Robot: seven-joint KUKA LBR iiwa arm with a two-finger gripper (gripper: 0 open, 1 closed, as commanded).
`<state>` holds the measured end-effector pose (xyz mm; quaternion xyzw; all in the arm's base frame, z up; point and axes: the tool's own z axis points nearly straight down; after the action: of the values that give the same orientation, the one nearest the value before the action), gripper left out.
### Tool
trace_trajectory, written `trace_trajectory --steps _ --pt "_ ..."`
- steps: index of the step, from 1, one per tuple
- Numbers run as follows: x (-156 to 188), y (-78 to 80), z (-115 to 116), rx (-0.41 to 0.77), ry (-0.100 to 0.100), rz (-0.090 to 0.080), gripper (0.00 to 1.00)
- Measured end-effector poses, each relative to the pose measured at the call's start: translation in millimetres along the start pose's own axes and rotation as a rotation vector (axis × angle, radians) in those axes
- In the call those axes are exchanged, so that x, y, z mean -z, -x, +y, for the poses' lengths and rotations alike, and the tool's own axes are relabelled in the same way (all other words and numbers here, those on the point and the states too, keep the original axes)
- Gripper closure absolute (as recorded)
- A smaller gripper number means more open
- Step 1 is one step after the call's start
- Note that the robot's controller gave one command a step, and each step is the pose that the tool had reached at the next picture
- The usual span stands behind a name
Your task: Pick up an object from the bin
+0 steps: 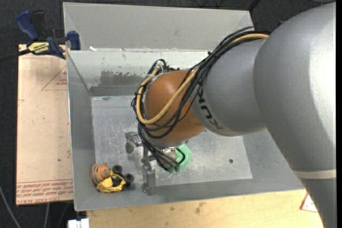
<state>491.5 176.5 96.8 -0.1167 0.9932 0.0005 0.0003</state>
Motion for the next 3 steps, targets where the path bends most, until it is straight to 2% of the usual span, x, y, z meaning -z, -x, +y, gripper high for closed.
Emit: trace_trajectory --steps 1,2,3 --pt "-6 1.6 18 -0.118 0.000 -0.001 0.00" --pt "-12 2.3 29 -0.154 0.001 -0.003 0.00" --pt "-19 3.8 35 0.089 0.001 -0.009 0.00"
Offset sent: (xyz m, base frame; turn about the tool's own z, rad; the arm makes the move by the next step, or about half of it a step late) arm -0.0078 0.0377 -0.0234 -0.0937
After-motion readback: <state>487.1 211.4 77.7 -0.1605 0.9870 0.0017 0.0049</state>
